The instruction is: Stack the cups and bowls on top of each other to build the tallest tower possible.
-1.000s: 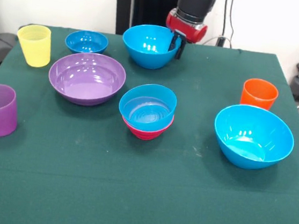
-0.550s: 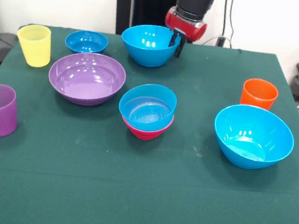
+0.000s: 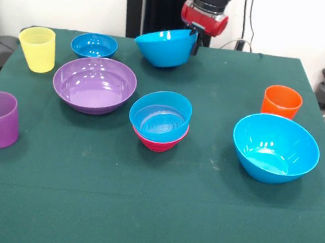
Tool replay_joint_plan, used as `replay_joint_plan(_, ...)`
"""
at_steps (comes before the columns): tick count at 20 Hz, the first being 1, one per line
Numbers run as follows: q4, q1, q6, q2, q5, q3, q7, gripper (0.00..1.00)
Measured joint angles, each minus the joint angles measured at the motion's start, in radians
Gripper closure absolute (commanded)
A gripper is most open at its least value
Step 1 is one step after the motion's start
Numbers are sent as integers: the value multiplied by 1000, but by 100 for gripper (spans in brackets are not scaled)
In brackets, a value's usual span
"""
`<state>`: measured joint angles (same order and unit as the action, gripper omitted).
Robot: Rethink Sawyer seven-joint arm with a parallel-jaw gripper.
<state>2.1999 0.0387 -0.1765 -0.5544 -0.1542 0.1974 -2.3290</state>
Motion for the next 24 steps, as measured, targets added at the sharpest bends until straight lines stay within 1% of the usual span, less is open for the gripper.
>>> replay_joint_plan(4,-2,25,98,-78,-20,-23,0,100)
replay_joint_plan(5,-3,29,113,-88,-24,-28,0,100)
replay_joint_plan(6,-8,41,148,-111,-34,-39,0,100)
replay_joint_plan(9,-25,66,210,-145,-50,-62,0,100)
replay_joint_plan(11,-32,75,233,-156,-54,-72,0,100)
replay_joint_plan(14,-59,97,302,-185,-58,-102,0,100)
replay_joint_plan(17,-80,110,350,-204,-58,-121,0,100)
replay_joint_plan(18,-96,122,387,-219,-58,-138,0,100)
replay_joint_plan(21,-117,138,432,-235,-59,-161,0,100)
replay_joint_plan(24,-151,163,497,-255,-59,-194,0,100)
